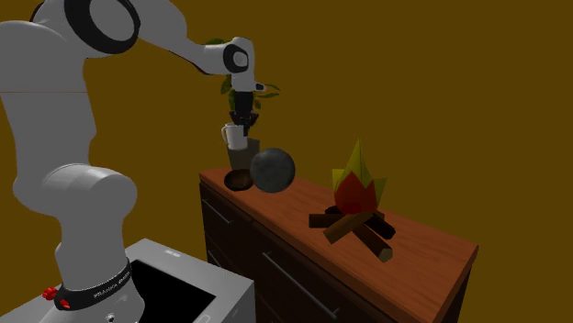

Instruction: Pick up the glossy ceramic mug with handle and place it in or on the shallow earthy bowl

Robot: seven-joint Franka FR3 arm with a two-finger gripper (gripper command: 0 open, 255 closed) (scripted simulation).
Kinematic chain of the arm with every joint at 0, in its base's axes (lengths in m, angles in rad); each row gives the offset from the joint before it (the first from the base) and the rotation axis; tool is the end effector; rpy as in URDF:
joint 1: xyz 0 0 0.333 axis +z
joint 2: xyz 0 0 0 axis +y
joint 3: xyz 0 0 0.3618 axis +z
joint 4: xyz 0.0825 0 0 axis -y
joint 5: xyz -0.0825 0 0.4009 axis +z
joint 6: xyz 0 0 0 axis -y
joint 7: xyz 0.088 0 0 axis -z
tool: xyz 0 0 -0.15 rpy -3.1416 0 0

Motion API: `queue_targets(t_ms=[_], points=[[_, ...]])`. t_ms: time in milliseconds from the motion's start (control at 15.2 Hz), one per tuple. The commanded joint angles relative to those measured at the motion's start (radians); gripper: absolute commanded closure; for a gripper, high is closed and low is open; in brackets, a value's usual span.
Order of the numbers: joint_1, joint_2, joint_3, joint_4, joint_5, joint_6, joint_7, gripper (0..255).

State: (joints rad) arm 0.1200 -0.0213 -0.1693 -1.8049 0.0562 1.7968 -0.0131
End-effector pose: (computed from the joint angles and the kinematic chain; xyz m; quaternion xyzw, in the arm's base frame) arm 0.5738 -0.0219 0.5437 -0.9993 0.0242 -0.0073 0.0290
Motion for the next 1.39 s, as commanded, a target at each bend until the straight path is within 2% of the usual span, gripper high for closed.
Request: queue_targets(t_ms=[0, 1056, 1320], points=[[0.016, -0.002, 0.017, -0.018, 0.0, 0.018, 0.034, 255], [0.016, 0.03, 0.017, -0.196, 0.01, 0.228, 0.018, 255], [0.016, 0.033, 0.017, -0.204, 0.011, 0.238, 0.018, 255]])
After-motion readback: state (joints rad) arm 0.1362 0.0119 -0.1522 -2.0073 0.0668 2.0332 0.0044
